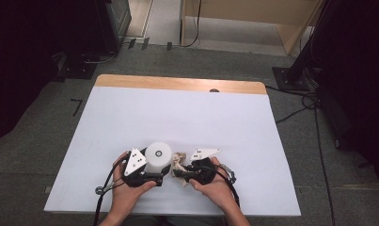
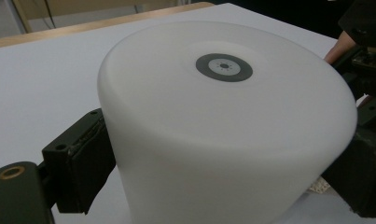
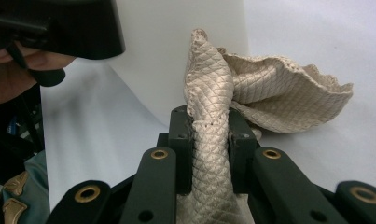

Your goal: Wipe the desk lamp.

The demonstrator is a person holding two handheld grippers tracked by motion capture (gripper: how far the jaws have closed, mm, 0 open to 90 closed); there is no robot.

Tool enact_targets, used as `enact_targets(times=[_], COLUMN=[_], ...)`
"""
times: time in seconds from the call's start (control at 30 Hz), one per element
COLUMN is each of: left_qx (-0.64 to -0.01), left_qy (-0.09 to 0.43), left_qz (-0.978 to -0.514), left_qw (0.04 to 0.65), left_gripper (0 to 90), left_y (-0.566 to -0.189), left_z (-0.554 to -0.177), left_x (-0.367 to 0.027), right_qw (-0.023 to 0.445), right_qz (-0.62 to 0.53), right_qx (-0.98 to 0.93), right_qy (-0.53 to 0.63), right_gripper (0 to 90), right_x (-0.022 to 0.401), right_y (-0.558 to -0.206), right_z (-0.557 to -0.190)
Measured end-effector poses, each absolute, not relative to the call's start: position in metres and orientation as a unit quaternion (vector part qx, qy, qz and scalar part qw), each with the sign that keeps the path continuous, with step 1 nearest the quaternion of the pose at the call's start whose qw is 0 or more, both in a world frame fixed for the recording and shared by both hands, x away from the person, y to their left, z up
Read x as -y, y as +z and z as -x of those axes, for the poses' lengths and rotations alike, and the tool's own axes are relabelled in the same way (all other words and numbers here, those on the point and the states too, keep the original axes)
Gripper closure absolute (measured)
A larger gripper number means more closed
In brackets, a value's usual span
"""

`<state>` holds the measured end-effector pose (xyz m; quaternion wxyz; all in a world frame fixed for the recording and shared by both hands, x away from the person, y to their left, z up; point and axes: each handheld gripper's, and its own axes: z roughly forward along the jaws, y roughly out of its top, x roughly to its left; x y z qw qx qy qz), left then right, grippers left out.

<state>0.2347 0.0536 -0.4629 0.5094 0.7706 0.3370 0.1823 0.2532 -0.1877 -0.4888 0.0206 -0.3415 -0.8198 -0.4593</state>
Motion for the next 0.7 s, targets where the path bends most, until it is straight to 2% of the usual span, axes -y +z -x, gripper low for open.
enact_targets(times=[0.37, 0.6, 0.7], left_qx=[-0.258, -0.249, -0.285], left_qy=[0.144, 0.127, 0.125], left_qz=[-0.804, -0.797, -0.787], left_qw=[0.517, 0.536, 0.533], left_gripper=[8.1, 7.8, 7.2], left_y=[-0.461, -0.464, -0.462], left_z=[-0.247, -0.252, -0.248], left_x=[-0.066, -0.070, -0.070], right_qw=[-0.030, -0.045, -0.035], right_qz=[0.310, 0.294, 0.293], right_qx=[0.800, 0.782, 0.792], right_qy=[-0.512, -0.548, -0.535], right_gripper=[76.9, 76.9, 76.9], right_x=[0.192, 0.197, 0.195], right_y=[-0.458, -0.439, -0.448], right_z=[-0.249, -0.243, -0.245])
